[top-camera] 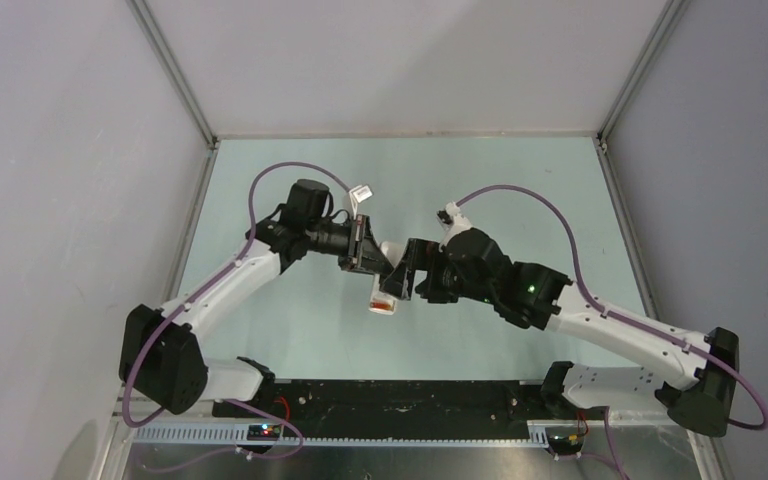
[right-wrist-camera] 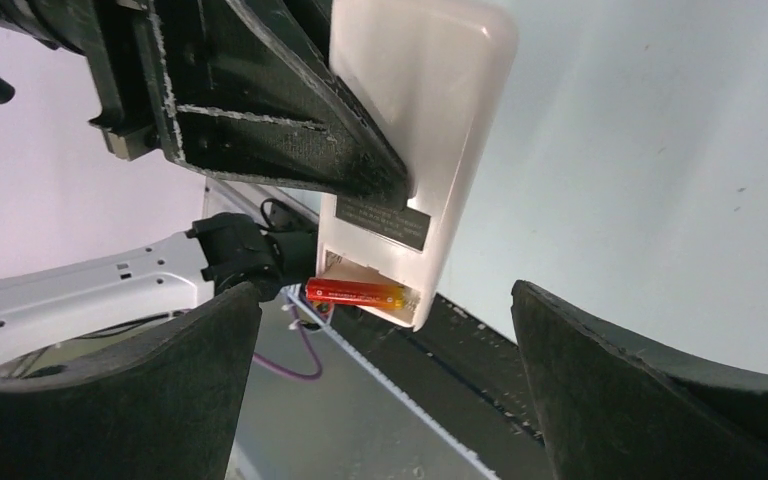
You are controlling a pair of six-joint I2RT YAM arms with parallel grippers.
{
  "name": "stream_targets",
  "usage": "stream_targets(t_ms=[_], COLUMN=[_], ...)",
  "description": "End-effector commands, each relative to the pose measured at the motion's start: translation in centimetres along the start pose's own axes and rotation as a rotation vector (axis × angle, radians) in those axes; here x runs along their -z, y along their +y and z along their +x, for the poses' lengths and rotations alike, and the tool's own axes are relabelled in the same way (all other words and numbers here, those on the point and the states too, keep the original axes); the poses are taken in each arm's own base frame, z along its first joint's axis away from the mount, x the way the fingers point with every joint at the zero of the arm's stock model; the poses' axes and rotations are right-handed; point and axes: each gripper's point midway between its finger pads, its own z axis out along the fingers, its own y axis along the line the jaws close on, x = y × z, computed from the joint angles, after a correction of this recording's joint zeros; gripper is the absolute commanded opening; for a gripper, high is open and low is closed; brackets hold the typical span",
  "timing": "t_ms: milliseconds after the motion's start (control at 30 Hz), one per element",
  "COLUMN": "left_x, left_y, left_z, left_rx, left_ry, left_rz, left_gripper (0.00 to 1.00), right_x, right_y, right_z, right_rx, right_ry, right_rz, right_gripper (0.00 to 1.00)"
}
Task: Load the batteries into the remote control
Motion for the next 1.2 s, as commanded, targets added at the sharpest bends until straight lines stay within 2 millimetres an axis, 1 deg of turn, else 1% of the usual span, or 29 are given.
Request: stream_targets(t_ms=[0,133,233,367,400,567,667,900,967,1167], left_x=[0.3,0.4,0.4,0.4,0.4,0.6,0.7,0.5,0.5,0.5], left_y=[-1.4,-1.5,-1.5,-1.5,-1.6,-1.9,-2.1,-1.8,-1.7,-1.7], left_z=[-1.4,-1.7,-1.9,-2.2,-2.3,-2.9,-3.2,-3.0,-3.0,-3.0], left_rx=[-0.048,-0.035,-0.031,-0.021,-0.019,-0.011,-0.014,-0.005,-0.005,-0.002], left_ry=[-0.025,-0.031,-0.036,-0.037,-0.040,-0.055,-0.059,-0.053,-0.054,-0.054], left_rz=[0.027,0.024,0.021,0.021,0.020,0.021,0.023,0.018,0.017,0.015], left_gripper=[0.00,0.00,0.00,0.00,0.00,0.00,0.00,0.00,0.00,0.00], right_x=[-0.3,-0.7,-0.8,-1.2,-1.3,-1.9,-2.0,-2.1,-2.2,-2.4], right_y=[2.4,2.0,2.4,2.7,2.8,2.3,2.3,2.2,2.3,2.1], right_z=[0.1,0.4,0.4,0.8,1.2,2.0,2.0,1.9,1.9,1.8], right_rx=[-0.127,-0.142,-0.131,-0.121,-0.120,-0.119,-0.112,-0.115,-0.114,-0.111], right_ry=[0.040,0.026,0.024,0.038,0.056,0.094,0.093,0.103,0.103,0.104], right_rz=[-0.063,-0.044,-0.060,-0.072,-0.075,-0.059,-0.058,-0.063,-0.067,-0.063], right_gripper=[0.99,0.99,0.98,0.93,0.92,0.90,0.88,0.73,0.70,0.68])
